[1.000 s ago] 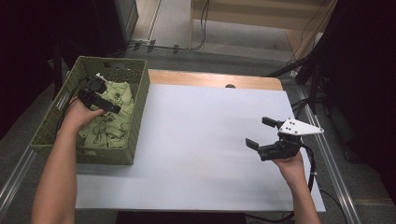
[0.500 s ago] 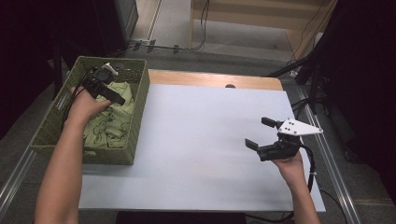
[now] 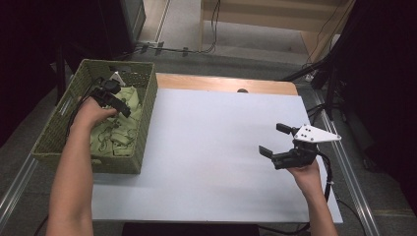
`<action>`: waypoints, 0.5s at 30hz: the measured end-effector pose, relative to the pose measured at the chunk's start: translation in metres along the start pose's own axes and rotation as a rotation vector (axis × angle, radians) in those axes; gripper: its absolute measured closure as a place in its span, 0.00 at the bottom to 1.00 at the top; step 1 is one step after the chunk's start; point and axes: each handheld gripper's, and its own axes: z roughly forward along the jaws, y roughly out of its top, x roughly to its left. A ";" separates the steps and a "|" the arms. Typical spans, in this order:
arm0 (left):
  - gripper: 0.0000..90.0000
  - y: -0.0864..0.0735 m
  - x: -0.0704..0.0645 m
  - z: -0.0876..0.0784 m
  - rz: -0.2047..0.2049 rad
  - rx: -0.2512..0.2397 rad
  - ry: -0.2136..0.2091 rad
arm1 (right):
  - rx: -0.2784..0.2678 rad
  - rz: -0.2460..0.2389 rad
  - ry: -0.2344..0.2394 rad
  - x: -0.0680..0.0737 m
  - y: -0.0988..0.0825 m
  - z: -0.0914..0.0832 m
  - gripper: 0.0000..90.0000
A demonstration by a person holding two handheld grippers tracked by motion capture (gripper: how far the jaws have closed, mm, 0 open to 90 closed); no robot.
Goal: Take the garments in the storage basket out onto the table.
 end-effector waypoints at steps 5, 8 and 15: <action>0.04 0.001 0.000 0.008 0.024 0.042 -0.014 | 0.003 0.002 0.000 -0.001 0.000 0.001 0.00; 0.06 0.001 -0.001 0.014 0.025 0.063 -0.022 | 0.005 0.001 0.001 0.000 0.000 0.001 0.00; 0.11 0.000 -0.002 0.021 0.040 0.093 -0.031 | 0.005 0.001 0.001 0.000 -0.001 0.001 0.00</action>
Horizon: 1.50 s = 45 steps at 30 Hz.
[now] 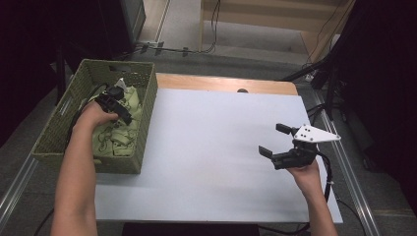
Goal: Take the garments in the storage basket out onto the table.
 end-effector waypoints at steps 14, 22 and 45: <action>0.53 -0.002 -0.005 -0.007 0.060 0.011 0.029 | 0.005 -0.001 0.000 0.001 -0.001 0.001 0.00; 0.76 -0.004 -0.010 -0.009 0.076 -0.001 0.045 | 0.006 -0.003 -0.004 0.001 -0.001 0.001 0.00; 0.86 -0.020 -0.019 -0.036 0.182 -0.093 0.104 | 0.009 -0.008 -0.005 0.003 -0.001 0.002 0.00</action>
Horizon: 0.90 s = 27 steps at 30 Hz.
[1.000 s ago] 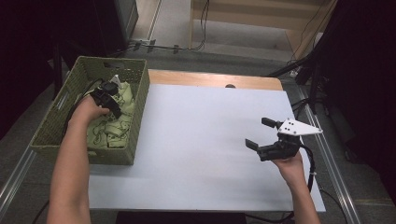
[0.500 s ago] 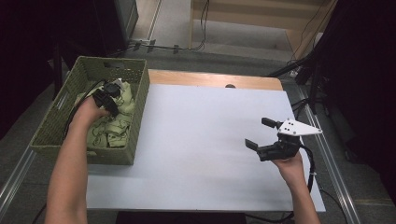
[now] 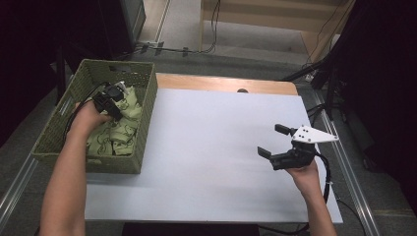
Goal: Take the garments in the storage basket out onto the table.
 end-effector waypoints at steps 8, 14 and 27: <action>0.86 -0.009 -0.001 -0.025 0.015 -0.108 -0.004 | 0.000 0.001 0.000 0.000 0.000 0.000 0.00; 0.86 -0.016 -0.003 -0.043 0.023 -0.195 -0.013 | 0.001 0.001 0.000 0.000 0.000 0.000 0.00; 0.86 -0.026 -0.014 -0.071 0.060 -0.313 -0.018 | 0.008 0.002 0.001 0.001 -0.001 0.001 0.00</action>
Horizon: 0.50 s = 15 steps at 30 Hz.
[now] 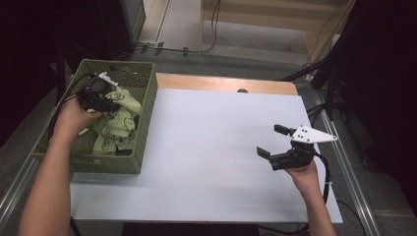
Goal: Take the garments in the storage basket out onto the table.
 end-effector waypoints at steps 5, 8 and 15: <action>0.86 0.000 -0.006 -0.015 0.011 -0.076 -0.019 | 0.005 0.005 0.001 0.000 0.000 0.001 0.00; 0.86 0.001 -0.010 -0.024 0.020 -0.116 -0.026 | 0.008 0.001 0.002 0.000 -0.001 0.001 0.00; 0.86 0.004 -0.015 -0.049 0.033 -0.245 -0.072 | 0.004 0.002 0.005 0.000 -0.001 0.002 0.00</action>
